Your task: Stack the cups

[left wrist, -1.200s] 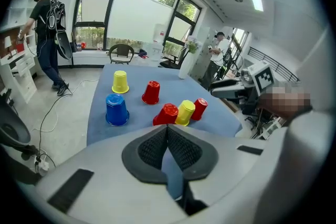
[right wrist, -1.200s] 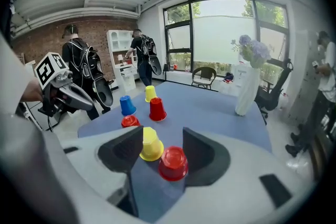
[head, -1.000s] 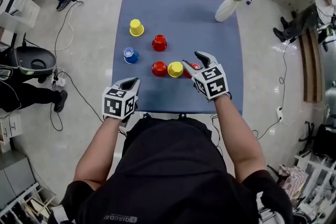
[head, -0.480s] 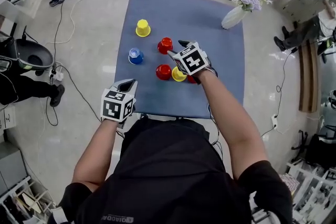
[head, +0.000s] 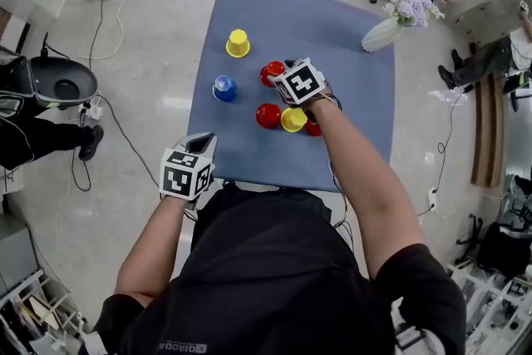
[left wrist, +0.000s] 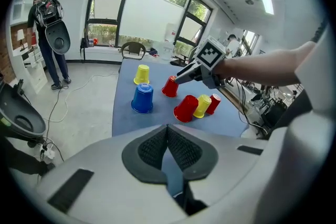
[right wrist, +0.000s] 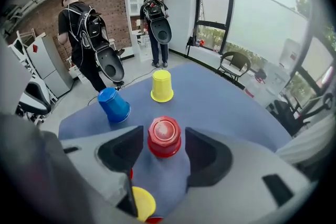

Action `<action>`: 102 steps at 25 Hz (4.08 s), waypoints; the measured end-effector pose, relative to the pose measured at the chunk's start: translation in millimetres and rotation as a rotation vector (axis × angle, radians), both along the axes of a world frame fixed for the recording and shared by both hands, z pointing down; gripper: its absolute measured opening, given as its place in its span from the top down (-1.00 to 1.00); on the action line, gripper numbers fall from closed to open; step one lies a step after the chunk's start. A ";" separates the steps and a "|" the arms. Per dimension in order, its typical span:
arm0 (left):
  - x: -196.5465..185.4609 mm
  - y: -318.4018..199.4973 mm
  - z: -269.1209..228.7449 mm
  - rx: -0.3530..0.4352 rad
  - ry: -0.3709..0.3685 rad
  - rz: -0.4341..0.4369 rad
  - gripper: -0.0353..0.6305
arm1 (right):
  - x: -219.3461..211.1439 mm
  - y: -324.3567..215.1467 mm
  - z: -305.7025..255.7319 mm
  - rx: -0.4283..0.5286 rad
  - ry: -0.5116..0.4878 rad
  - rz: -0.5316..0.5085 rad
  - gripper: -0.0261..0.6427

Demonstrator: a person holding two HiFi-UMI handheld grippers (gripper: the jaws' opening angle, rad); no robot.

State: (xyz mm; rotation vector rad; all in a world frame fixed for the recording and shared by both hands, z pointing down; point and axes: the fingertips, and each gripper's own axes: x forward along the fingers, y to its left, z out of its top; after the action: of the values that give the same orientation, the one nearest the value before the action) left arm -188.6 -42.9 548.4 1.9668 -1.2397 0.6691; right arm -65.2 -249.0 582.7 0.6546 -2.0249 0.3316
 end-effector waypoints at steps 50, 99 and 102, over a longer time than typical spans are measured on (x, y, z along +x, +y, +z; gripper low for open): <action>67.2 -23.7 -18.2 0.052 0.026 0.163 0.88 | 127.8 106.0 -72.0 0.031 0.032 0.099 0.26; 81.1 -13.3 -11.0 0.026 0.027 0.193 0.88 | 139.0 125.5 -72.2 0.003 0.042 0.091 0.24; 79.7 -15.8 -12.6 0.032 0.025 0.188 0.88 | 152.0 130.7 -83.8 0.023 0.006 0.127 0.24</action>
State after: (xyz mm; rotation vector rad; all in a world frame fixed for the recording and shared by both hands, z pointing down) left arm -108.9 -58.7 535.8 2.1299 -1.0641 0.7185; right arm 86.8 -118.3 498.9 0.7998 -1.9882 0.3807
